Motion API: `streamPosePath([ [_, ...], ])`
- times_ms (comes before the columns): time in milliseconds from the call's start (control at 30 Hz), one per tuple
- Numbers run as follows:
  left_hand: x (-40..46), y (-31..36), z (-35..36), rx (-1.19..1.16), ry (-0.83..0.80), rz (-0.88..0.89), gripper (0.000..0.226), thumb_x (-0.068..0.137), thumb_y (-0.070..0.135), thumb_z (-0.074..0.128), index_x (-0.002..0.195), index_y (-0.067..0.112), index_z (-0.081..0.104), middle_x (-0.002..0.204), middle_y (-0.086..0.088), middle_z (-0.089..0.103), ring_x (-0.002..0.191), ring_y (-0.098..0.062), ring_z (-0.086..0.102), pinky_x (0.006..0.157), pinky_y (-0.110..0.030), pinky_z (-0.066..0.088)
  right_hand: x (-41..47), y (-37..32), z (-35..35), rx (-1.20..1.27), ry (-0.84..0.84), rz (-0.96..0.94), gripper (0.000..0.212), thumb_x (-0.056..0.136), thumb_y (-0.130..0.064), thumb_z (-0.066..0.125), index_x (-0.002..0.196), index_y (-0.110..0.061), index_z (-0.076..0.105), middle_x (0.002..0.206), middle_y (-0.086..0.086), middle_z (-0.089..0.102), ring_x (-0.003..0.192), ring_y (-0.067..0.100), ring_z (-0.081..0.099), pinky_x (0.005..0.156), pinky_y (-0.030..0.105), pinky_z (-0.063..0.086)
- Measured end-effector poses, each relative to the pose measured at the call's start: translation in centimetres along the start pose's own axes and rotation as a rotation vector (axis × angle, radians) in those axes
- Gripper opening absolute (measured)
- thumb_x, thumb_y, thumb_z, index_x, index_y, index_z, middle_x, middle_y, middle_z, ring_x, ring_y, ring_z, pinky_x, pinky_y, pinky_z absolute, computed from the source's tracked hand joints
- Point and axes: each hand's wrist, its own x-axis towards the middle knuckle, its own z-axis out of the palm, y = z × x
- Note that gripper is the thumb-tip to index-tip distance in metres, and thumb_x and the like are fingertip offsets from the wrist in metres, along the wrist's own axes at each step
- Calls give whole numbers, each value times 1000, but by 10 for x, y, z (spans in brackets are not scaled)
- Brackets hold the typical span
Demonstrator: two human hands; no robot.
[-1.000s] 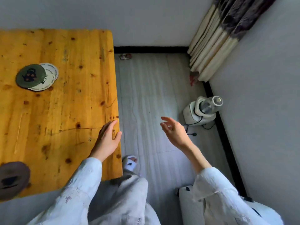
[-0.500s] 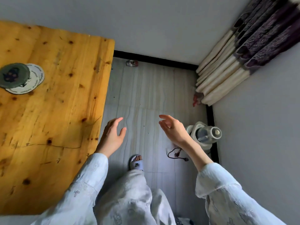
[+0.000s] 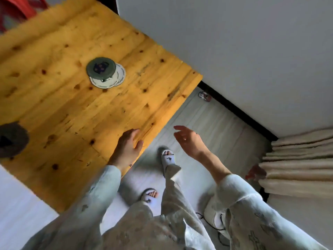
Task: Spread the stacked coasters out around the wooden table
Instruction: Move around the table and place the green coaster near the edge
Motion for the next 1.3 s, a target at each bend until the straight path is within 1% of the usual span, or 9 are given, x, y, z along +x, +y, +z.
streamPosePath([
  [167, 42, -14, -6, 47, 64, -206, 45, 86, 13, 54, 128, 2, 43, 132, -23, 47, 126, -35, 39, 108, -40, 30, 81, -27, -9, -90, -160, -146, 33, 93, -17, 48, 125, -11, 52, 115, 15, 67, 106, 29, 63, 77, 22, 42],
  [367, 91, -20, -10, 111, 45, -453, 55, 89, 27, 50, 137, 14, 28, 149, -17, 24, 137, -32, 21, 112, -43, 24, 173, -56, -18, -228, -323, -286, 34, 94, -17, 47, 127, -10, 49, 121, 17, 63, 110, 31, 60, 87, 32, 45],
  [467, 109, -31, -15, 140, 49, -570, 66, 88, 30, 51, 142, 21, 14, 154, -15, 7, 142, -32, 7, 115, -51, 16, 215, -72, -6, -344, -380, -371, 36, 94, -16, 47, 129, -7, 48, 125, 19, 59, 114, 33, 57, 95, 38, 44],
  [567, 115, -50, -23, 121, 59, -636, 83, 84, 34, 56, 143, 29, -2, 155, -10, -12, 141, -33, -12, 112, -63, 6, 252, -90, 17, -450, -428, -423, 40, 95, -19, 44, 133, -8, 43, 134, 19, 51, 122, 32, 49, 100, 37, 38],
  [767, 104, -100, -26, 130, 5, -840, 110, 67, 54, 66, 138, 38, -16, 150, -2, -31, 138, -28, -26, 104, -73, 2, 306, -128, 71, -637, -414, -614, 46, 96, -19, 42, 139, -8, 34, 147, 16, 36, 137, 30, 29, 113, 39, 26],
  [967, 106, -112, -13, 152, 54, -861, 117, 63, 51, 70, 135, 41, -22, 150, -1, -31, 138, -29, -27, 101, -76, 5, 347, -164, 113, -928, -286, -796, 61, 94, -33, 43, 145, -12, 17, 156, 15, 16, 143, 33, 13, 116, 45, 22],
  [1067, 106, -112, -12, 168, 56, -872, 118, 64, 51, 69, 134, 40, -24, 150, -2, -32, 137, -29, -29, 100, -76, 4, 359, -177, 127, -1038, -267, -843, 64, 92, -41, 43, 144, -12, 21, 153, 16, 21, 140, 36, 21, 109, 50, 30],
  [1167, 107, -110, -12, 176, 60, -877, 118, 65, 50, 69, 133, 39, -27, 149, -1, -33, 137, -29, -29, 101, -75, 4, 362, -183, 133, -1100, -210, -825, 57, 93, -38, 44, 141, -11, 28, 149, 18, 29, 132, 39, 30, 101, 50, 36],
  [1300, 107, -108, -14, 176, 51, -879, 118, 65, 50, 68, 132, 39, -28, 150, -2, -32, 137, -30, -28, 101, -75, 4, 350, -182, 133, -1085, -179, -883, 35, 93, -11, 43, 125, 3, 45, 140, 23, 41, 128, 40, 38, 96, 51, 43],
])
